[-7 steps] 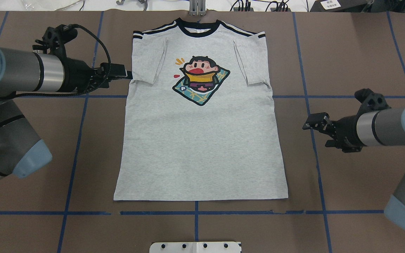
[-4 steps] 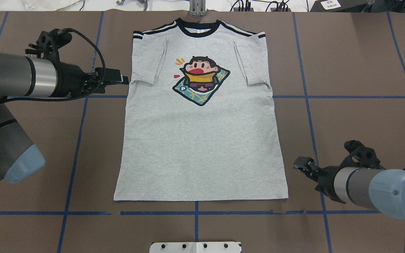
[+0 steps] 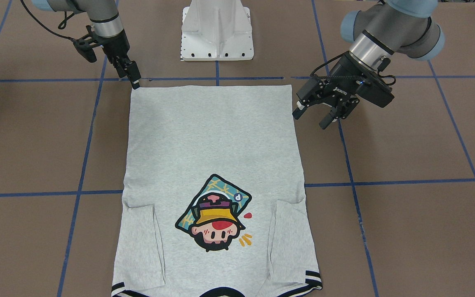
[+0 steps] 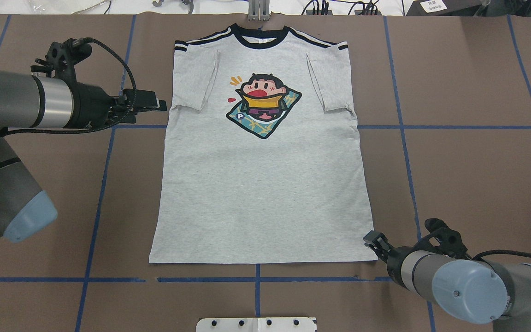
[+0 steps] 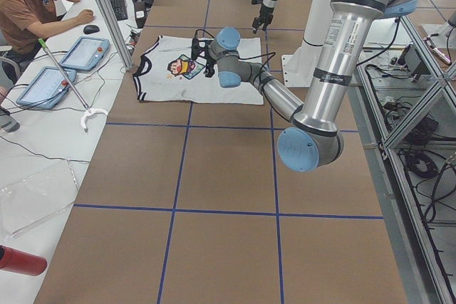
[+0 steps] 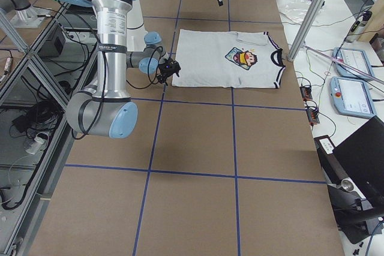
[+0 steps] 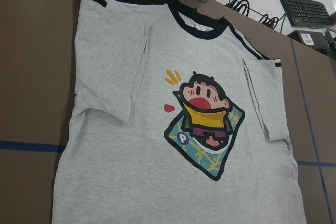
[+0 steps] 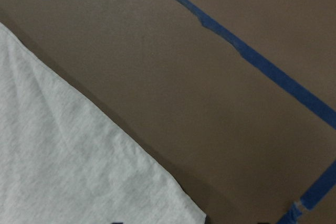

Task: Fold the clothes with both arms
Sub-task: 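Lower both grippers to the hem corners nearest the robot and grasp them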

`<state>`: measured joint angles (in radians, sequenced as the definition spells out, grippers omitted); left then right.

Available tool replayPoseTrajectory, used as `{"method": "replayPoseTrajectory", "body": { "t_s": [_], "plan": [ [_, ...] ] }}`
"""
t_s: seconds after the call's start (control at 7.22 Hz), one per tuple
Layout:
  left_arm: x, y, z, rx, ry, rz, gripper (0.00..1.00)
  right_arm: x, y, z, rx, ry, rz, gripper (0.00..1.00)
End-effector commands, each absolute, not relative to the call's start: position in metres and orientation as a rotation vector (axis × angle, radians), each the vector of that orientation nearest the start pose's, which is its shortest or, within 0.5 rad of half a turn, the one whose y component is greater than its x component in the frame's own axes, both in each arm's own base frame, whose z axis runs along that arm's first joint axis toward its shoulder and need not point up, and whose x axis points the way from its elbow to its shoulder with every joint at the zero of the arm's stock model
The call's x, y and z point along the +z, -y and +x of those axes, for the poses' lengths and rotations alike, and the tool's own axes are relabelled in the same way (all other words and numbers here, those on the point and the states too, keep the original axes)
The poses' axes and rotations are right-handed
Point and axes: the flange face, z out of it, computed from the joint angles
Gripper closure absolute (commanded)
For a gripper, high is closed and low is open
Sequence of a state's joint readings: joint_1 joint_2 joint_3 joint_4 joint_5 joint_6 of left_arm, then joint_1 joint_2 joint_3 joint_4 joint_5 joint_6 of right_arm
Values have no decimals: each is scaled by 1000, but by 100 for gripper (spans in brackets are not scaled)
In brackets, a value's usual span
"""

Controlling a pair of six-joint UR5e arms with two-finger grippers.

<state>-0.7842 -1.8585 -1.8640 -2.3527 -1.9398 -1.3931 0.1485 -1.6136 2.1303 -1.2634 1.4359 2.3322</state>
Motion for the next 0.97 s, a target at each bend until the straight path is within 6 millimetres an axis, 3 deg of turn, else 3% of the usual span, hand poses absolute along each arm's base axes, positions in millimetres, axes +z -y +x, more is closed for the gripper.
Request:
{"method": "replayPoseTrajectory", "body": {
  "t_s": [0.0, 0.42, 0.69, 0.83],
  "plan": [
    [282, 464, 327, -260, -1328, 345, 1, 391, 210, -449, 920, 838, -133, 13],
    [288, 466, 330, -263, -1317, 339, 1, 396, 210, -461, 916, 822, -129, 15],
    [288, 466, 329, -264, -1316, 340, 1, 391, 210, -466, 916, 819, -128, 21],
    [288, 466, 329, -264, -1318, 341, 1, 389, 211, -467, 916, 819, -128, 28]
  ]
}}
